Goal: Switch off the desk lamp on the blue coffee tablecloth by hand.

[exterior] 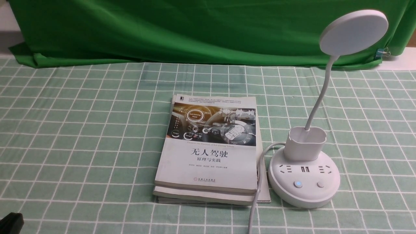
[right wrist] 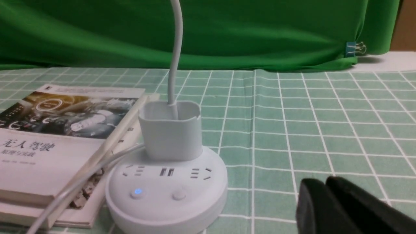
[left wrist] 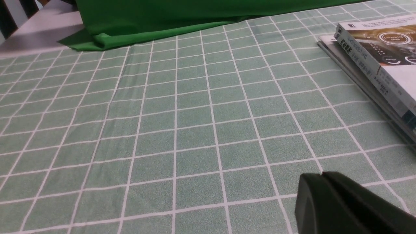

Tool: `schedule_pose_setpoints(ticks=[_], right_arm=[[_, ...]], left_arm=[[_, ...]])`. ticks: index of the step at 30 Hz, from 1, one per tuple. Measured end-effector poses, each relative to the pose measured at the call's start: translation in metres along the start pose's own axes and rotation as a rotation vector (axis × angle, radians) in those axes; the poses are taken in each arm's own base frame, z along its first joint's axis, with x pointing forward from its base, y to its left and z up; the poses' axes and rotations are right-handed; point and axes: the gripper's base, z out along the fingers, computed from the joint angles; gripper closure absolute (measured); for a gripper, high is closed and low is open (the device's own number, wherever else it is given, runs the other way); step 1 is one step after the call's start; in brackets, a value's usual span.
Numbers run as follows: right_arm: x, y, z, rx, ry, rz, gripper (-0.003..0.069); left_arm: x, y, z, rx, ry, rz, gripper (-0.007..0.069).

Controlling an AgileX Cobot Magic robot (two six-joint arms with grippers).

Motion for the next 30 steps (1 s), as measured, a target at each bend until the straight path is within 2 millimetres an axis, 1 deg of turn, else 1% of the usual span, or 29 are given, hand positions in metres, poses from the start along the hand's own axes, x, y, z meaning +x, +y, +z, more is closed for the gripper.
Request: schedule_pose_setpoints(ticks=[7,30], right_arm=[[0.0001,0.0,0.0,0.0,0.001,0.0,0.0592],[0.0001,0.0,0.0,0.0,0.001,0.0,0.0591]], left_arm=[[0.0,0.0,0.0,0.0,0.0,0.0,0.0624],[0.0,0.0,0.0,0.0,0.0,0.0,0.0624]])
